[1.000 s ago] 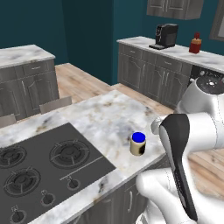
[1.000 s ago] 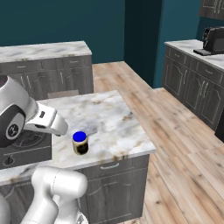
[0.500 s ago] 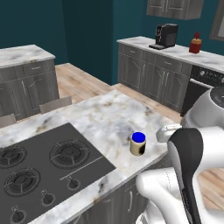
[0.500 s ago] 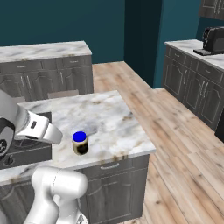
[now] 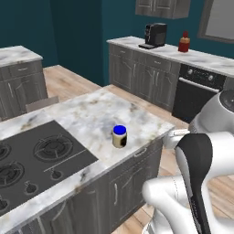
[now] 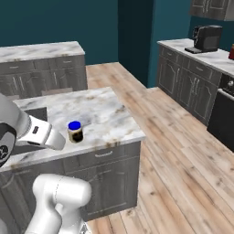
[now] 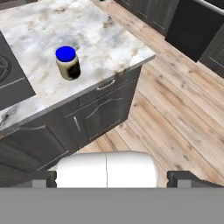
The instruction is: Move the ketchup and mayonnaise from the cabinet to the dining counter.
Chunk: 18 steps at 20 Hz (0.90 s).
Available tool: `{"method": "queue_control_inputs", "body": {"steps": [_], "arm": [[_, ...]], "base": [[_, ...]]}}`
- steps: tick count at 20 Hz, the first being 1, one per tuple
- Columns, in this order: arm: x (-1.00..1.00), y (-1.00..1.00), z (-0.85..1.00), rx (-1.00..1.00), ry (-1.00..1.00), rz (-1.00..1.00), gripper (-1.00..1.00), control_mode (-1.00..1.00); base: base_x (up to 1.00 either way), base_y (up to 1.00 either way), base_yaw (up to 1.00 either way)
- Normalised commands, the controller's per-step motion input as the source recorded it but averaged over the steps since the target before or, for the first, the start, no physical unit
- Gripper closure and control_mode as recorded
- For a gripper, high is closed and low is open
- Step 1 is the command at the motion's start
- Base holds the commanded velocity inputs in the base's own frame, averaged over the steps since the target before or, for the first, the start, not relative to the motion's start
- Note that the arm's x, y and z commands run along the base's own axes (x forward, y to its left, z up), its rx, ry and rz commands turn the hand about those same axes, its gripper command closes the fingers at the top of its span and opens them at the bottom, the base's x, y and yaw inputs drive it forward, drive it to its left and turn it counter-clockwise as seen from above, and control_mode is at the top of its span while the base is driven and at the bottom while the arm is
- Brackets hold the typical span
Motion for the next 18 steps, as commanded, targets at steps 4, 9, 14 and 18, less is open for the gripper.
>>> {"method": "queue_control_inputs", "body": {"steps": [4, 9, 14, 18], "arm": [[0.0, 0.0, 0.0, 0.0, 0.0, 0.0, -1.0, 1.0], [0.0, 0.0, 0.0, 0.0, 0.0, 0.0, -1.0, 1.0], [0.0, 0.0, 0.0, 0.0, 0.0, 0.0, -1.0, 1.0], [0.0, 0.0, 0.0, 0.0, 0.0, 0.0, -1.0, 1.0]], "base": [[-0.55, -0.4, -0.49], [-0.31, -0.35, -0.66], [0.0, -0.73, -0.77], [-0.08, -0.62, -0.7]]}}
